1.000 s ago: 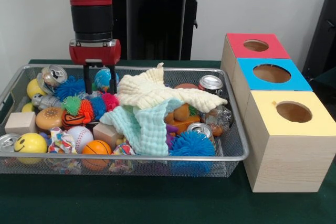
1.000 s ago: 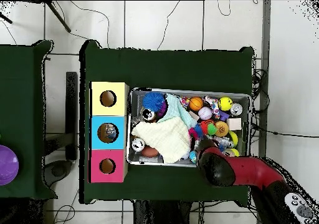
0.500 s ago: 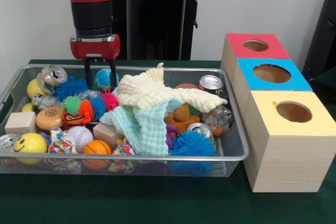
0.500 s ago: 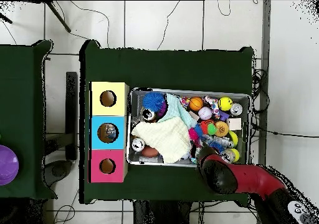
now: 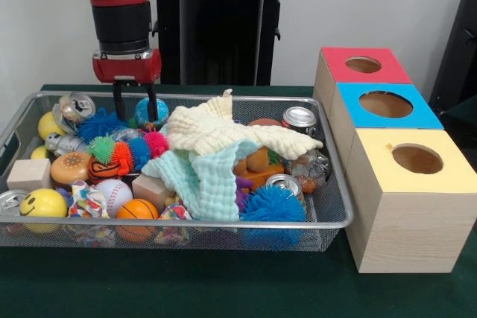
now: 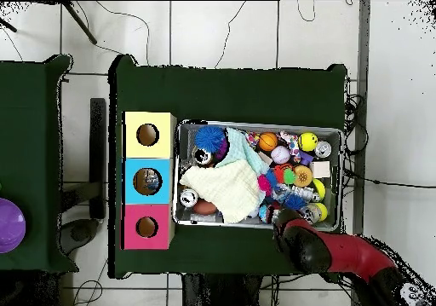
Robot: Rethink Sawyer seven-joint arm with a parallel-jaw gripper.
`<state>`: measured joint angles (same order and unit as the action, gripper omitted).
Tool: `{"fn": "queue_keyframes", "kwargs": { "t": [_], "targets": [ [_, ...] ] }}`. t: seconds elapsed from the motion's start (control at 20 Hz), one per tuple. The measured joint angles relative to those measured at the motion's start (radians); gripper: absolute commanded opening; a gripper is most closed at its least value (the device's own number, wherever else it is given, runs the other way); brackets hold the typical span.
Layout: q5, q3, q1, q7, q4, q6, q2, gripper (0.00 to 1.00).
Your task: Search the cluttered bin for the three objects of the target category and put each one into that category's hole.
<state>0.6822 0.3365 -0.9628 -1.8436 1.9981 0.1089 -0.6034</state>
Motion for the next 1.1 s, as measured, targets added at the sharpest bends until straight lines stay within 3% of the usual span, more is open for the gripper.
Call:
{"fn": "queue_keyframes", "kwargs": {
  "t": [0.7,1.1],
  "targets": [
    [0.021,-0.057,0.052,0.0,-0.007,-0.141,0.083,1.0],
    [0.021,-0.007,-0.059,0.0,-0.012,-0.142,0.117,1.0]
  ]
}}
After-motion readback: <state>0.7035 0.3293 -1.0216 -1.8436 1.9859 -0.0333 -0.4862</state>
